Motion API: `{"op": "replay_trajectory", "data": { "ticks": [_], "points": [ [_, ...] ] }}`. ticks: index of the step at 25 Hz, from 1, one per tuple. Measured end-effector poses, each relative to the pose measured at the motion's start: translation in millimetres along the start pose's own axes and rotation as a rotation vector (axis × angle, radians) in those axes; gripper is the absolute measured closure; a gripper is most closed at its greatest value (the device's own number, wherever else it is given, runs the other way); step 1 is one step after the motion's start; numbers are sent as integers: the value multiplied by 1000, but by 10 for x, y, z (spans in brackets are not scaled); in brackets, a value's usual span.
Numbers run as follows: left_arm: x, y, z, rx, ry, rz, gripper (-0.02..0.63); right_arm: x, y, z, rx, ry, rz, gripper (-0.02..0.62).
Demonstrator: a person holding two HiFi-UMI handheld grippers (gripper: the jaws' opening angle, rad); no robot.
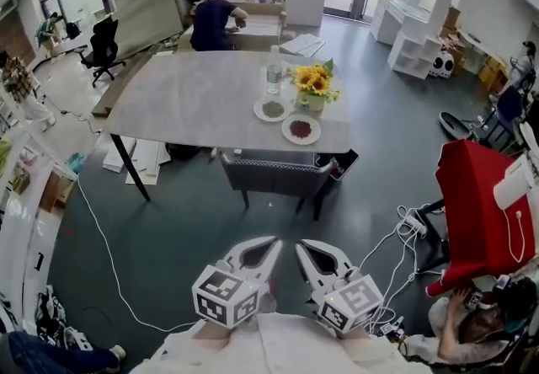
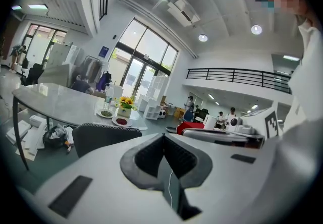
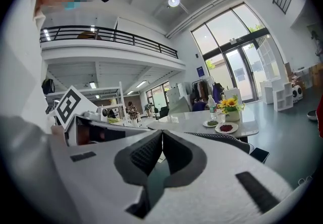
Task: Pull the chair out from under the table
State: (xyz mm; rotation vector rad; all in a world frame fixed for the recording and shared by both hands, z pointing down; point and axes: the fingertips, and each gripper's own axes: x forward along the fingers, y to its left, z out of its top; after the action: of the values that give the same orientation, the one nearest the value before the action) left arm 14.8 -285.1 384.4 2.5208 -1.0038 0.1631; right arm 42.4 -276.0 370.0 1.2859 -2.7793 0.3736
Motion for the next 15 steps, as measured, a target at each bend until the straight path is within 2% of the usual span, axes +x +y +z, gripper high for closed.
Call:
{"op": "replay_trajectory", "data": {
  "ticks": [8,12,15],
  "points": [
    [344,549,304,38,-2,-39,592,679,-293,146,-20,-11,-6,592],
    [444,742,360,26,5,-42,592,822,-409,183,-5,-18,-34,592],
    [487,735,263,-6,23,-72,592,831,-411,131,12,-8,-44,592]
  ]
}}
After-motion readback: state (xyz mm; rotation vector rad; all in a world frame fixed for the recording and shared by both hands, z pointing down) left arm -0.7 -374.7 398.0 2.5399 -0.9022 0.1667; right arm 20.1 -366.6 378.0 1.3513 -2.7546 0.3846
